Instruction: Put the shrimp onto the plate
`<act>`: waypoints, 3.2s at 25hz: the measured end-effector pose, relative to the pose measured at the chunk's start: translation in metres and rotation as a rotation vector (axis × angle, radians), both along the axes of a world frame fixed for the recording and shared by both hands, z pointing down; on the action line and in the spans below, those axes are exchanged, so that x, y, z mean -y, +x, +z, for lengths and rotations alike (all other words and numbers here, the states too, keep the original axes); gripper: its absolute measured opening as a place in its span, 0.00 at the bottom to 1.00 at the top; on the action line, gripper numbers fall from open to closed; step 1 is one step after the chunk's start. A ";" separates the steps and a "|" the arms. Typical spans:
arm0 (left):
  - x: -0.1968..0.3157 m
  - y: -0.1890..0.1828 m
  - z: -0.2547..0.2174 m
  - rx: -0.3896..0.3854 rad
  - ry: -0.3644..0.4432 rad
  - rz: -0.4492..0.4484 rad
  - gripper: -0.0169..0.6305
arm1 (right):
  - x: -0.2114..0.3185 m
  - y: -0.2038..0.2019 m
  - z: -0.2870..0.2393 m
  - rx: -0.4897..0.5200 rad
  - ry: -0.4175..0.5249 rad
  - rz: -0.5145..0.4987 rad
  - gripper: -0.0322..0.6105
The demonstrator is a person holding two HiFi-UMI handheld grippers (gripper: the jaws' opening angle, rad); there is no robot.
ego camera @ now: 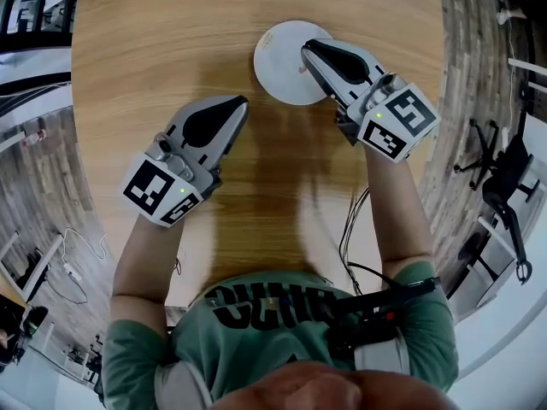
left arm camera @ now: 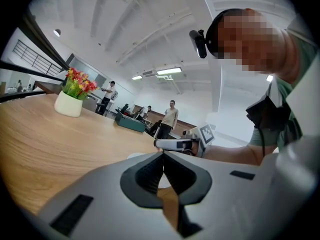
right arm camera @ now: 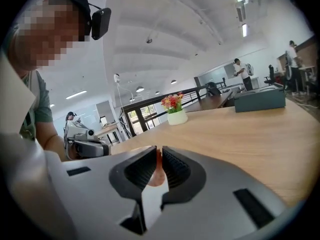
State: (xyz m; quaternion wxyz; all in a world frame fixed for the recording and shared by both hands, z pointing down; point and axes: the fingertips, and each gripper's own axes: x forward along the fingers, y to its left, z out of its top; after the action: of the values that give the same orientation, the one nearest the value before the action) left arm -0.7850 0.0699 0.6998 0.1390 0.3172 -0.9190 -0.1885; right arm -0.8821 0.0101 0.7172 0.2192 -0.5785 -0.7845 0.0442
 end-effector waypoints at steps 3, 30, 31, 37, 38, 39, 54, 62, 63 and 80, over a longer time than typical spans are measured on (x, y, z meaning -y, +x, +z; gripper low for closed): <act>0.000 -0.002 0.000 0.013 -0.005 0.000 0.04 | -0.007 -0.008 0.006 0.015 0.025 0.003 0.11; -0.001 -0.001 0.009 0.000 0.001 0.013 0.04 | 0.002 -0.015 0.019 0.080 0.159 0.105 0.24; -0.001 -0.002 0.007 0.002 0.002 0.012 0.04 | 0.004 -0.014 0.018 0.076 0.156 0.110 0.24; 0.003 0.004 -0.005 0.013 0.009 0.015 0.04 | 0.014 0.002 0.011 0.036 0.115 0.105 0.24; 0.005 0.007 -0.010 0.016 0.008 0.014 0.04 | 0.017 0.007 0.007 0.028 0.109 0.103 0.24; 0.005 0.011 -0.016 0.020 0.008 0.011 0.04 | 0.019 0.012 0.002 0.018 0.104 0.103 0.24; -0.026 0.093 -0.106 0.086 -0.014 -0.059 0.04 | 0.015 0.087 -0.092 -0.016 0.013 0.042 0.17; -0.056 0.167 -0.156 0.125 0.000 -0.101 0.04 | 0.002 0.157 -0.147 -0.002 -0.055 -0.016 0.06; -0.061 0.178 -0.161 0.126 0.001 -0.104 0.04 | -0.002 0.167 -0.154 -0.004 -0.071 -0.023 0.06; -0.083 0.372 -0.180 0.028 0.091 0.062 0.04 | -0.027 0.335 -0.270 0.012 -0.230 0.033 0.06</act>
State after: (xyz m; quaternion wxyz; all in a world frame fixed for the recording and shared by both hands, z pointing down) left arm -0.4133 0.1529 0.5203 0.1176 0.3541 -0.9010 -0.2211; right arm -0.5470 0.0369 0.4474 0.1459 -0.5871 -0.7849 0.1339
